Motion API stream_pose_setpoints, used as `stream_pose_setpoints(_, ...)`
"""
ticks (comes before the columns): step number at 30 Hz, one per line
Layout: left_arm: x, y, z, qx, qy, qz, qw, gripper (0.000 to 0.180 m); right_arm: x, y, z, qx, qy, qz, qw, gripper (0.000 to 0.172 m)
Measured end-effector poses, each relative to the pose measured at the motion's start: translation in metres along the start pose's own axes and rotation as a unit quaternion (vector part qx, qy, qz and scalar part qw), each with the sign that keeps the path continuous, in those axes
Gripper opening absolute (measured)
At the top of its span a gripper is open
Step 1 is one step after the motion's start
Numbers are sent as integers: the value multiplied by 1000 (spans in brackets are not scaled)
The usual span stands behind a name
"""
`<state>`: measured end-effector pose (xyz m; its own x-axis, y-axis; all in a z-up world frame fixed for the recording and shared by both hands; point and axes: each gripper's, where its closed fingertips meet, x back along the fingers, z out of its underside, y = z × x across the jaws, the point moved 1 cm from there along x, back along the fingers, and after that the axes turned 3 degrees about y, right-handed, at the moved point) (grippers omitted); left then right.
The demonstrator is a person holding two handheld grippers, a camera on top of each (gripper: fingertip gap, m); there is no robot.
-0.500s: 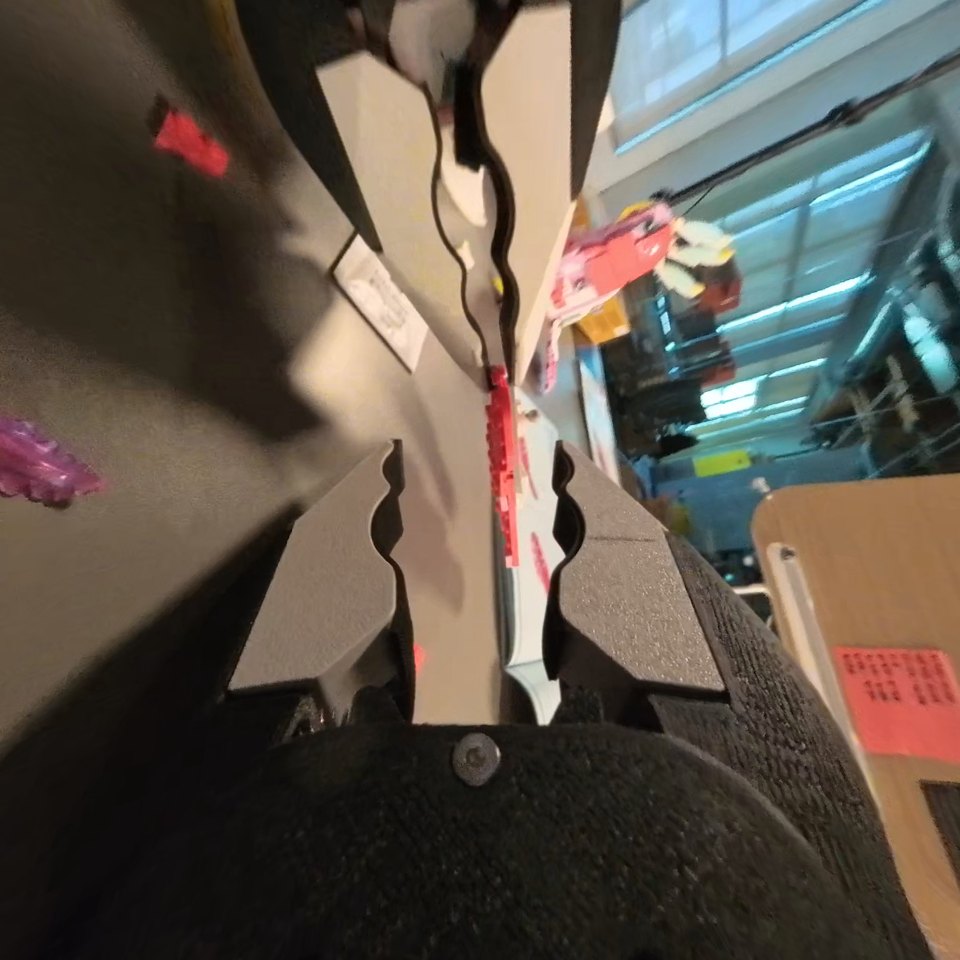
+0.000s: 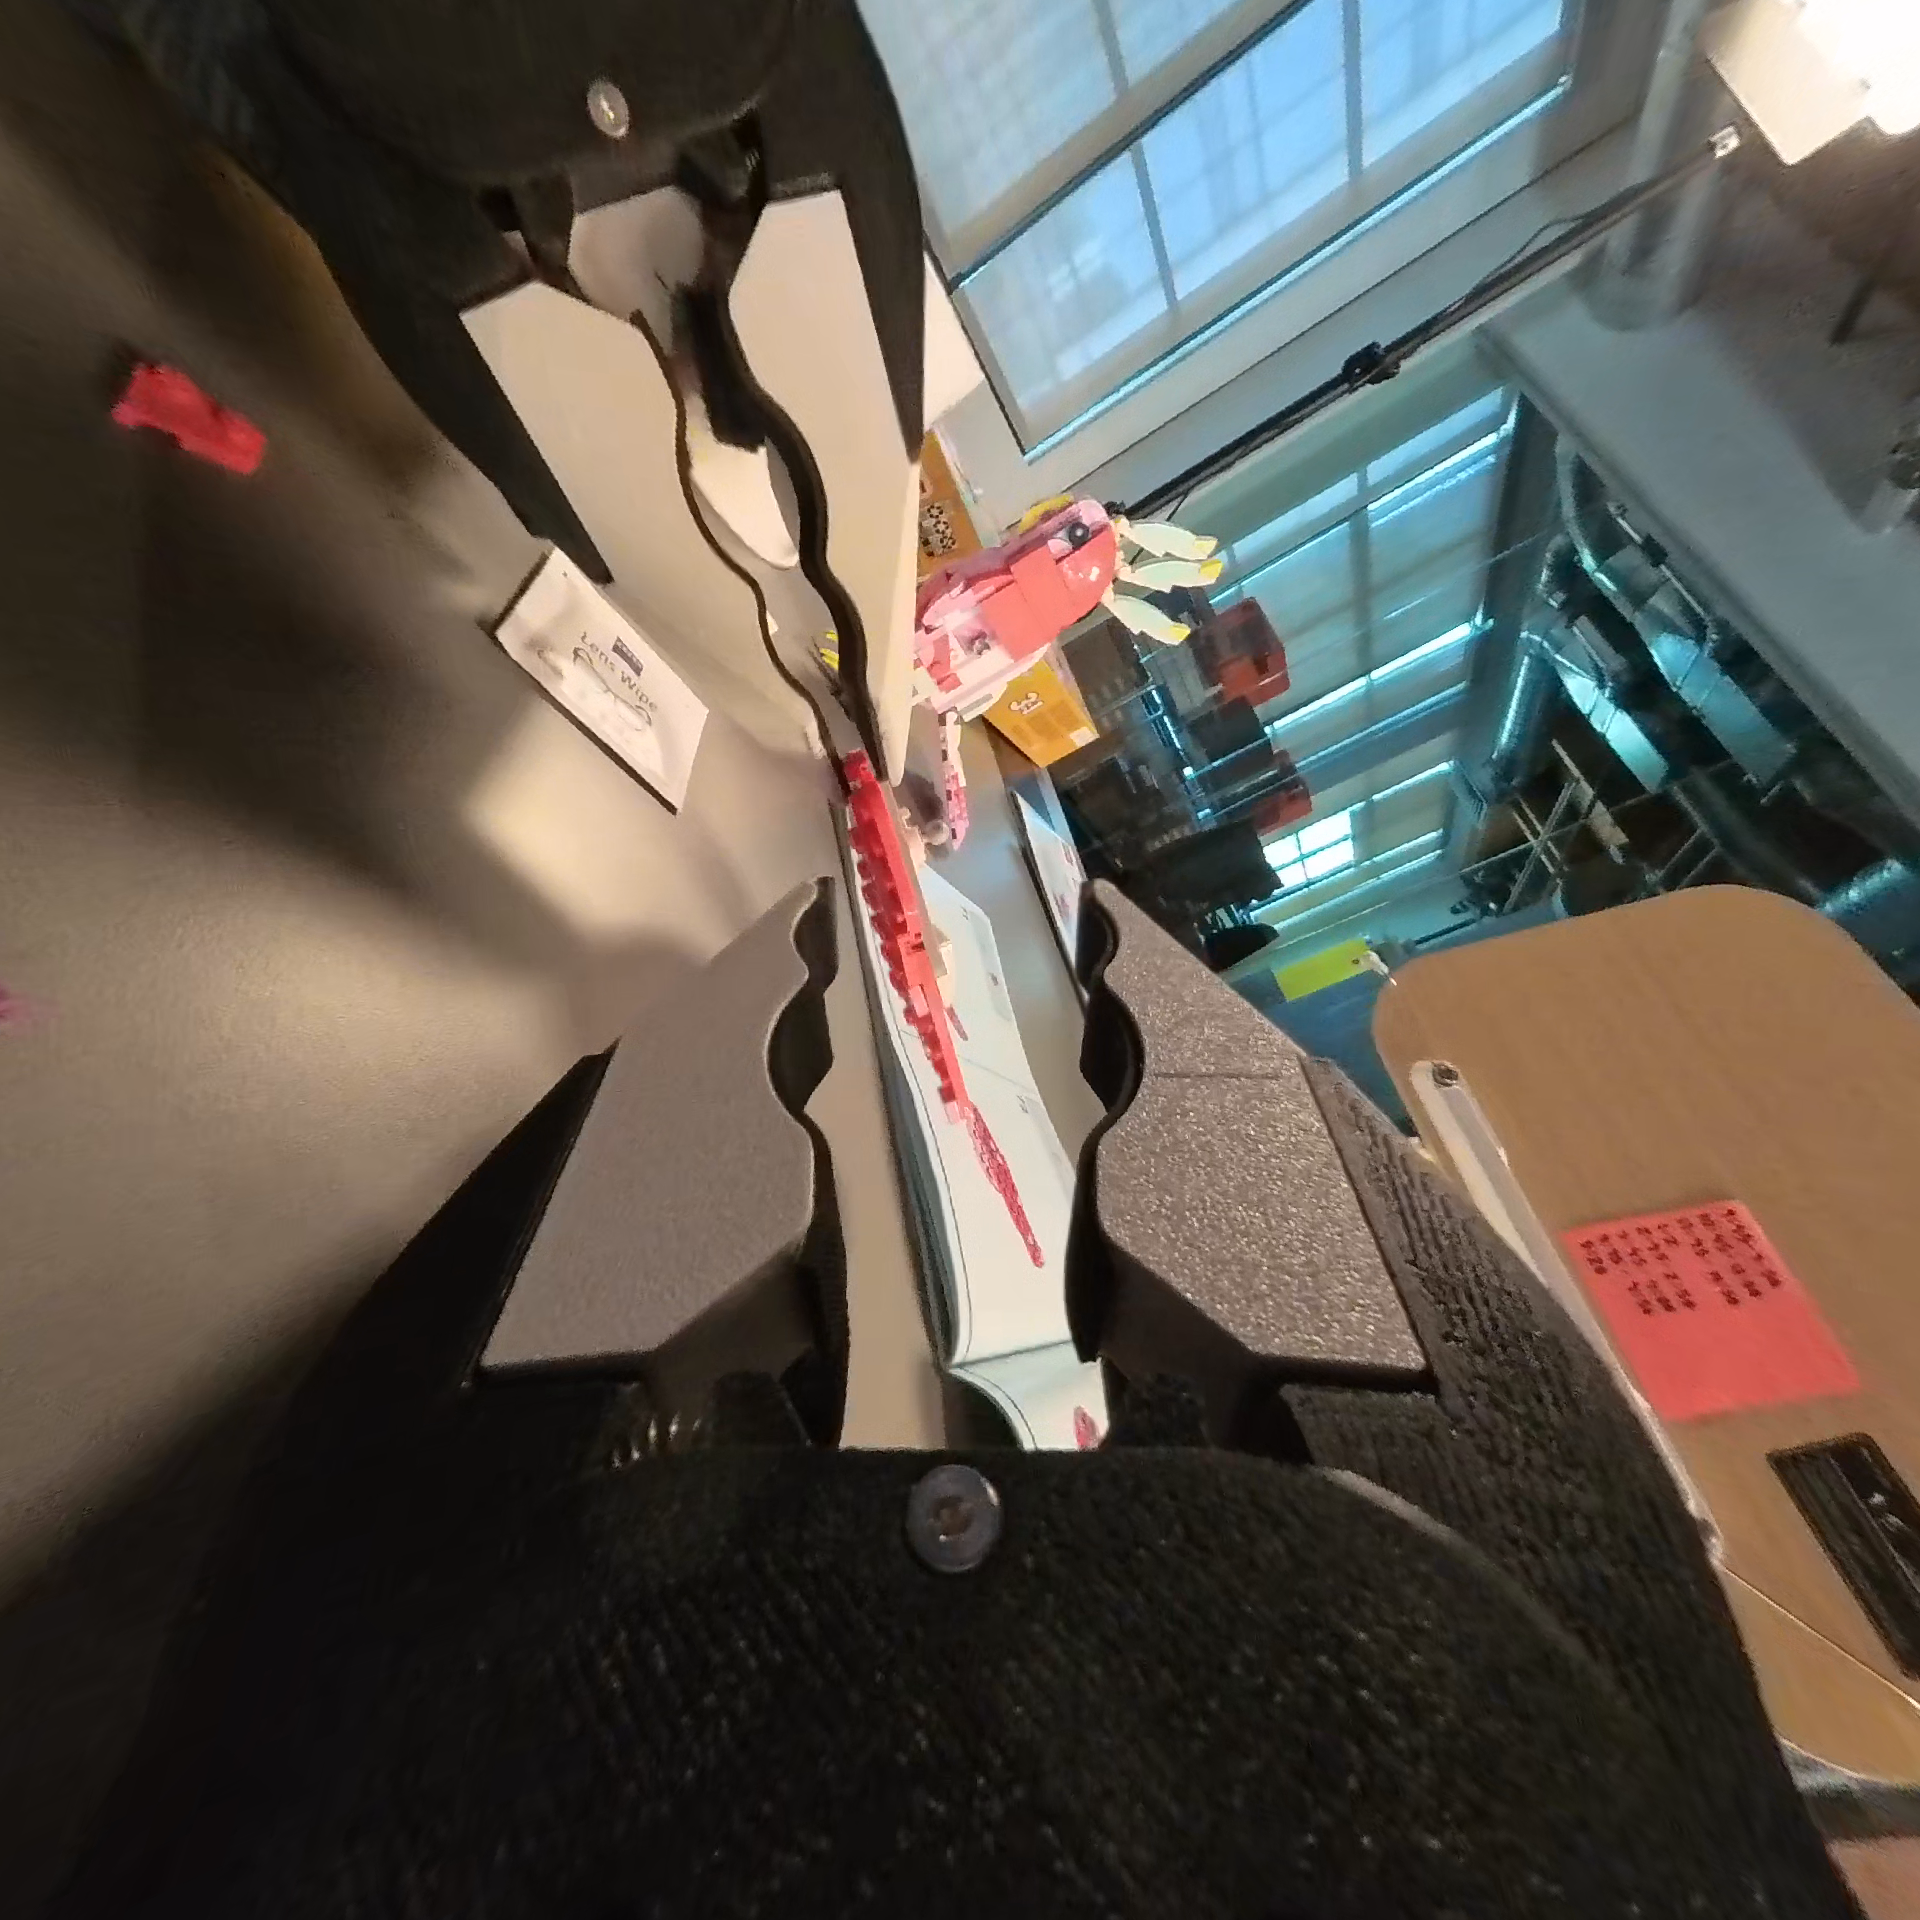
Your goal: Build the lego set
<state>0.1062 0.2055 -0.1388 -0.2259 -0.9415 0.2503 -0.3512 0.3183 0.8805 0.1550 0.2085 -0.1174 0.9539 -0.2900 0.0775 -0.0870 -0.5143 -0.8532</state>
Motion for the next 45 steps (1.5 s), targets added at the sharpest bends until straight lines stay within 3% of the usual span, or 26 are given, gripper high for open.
stream_pose_setpoints(13,-3,1,-2,-7,-10,-17,1000,7,-6,3,13,8,35,2,999,33)
stream_pose_setpoints(19,-2,0,-8,-19,-20,-23,999,7,-11,1,38,-1,105,4,994,33)
stream_pose_setpoints(33,1,6,-10,-22,-19,-42,999,7,-9,-3,28,19,84,19,996,33)
stream_pose_setpoints(38,6,22,-8,68,-32,-48,996,7,-4,-18,22,28,68,61,995,33)
stream_pose_setpoints(45,16,41,-10,230,-88,-25,969,6,-1,-27,23,35,71,89,993,33)
